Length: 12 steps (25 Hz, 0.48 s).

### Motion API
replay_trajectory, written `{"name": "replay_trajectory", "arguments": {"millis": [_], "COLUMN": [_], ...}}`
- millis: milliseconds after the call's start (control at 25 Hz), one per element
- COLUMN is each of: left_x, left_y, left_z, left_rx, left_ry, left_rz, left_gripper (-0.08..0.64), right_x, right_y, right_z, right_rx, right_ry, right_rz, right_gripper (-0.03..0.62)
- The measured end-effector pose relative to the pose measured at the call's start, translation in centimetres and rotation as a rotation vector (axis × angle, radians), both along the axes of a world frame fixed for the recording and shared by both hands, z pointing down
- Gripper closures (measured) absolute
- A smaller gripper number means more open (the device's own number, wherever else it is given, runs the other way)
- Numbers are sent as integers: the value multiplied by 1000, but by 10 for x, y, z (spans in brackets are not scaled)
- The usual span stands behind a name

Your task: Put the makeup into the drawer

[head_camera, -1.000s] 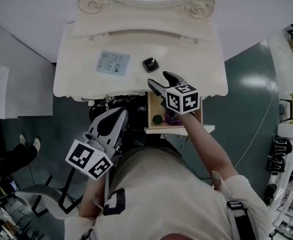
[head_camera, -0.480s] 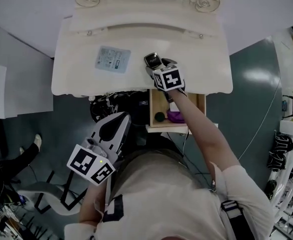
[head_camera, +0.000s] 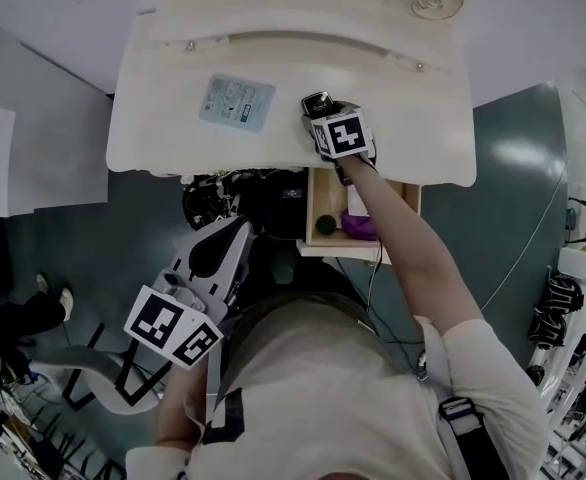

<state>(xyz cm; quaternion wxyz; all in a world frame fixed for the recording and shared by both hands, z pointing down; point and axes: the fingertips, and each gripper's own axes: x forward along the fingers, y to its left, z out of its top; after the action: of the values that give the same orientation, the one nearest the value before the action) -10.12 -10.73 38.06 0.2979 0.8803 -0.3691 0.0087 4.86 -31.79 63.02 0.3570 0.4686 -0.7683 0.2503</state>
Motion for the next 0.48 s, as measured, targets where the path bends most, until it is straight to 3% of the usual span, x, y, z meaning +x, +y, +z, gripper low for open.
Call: {"name": "replay_trajectory", "arguments": {"millis": [480], "left_x": [-23], "left_y": [-2], "left_z": [-1], "left_rx": [14], "left_ry": [4], "left_rz": [-63], "left_gripper": [500], "right_x": [3], "right_y": [0], "right_z": [3], "right_rx": [-14], "right_ry": [29], "right_rz": [-25], "right_gripper": [295]}}
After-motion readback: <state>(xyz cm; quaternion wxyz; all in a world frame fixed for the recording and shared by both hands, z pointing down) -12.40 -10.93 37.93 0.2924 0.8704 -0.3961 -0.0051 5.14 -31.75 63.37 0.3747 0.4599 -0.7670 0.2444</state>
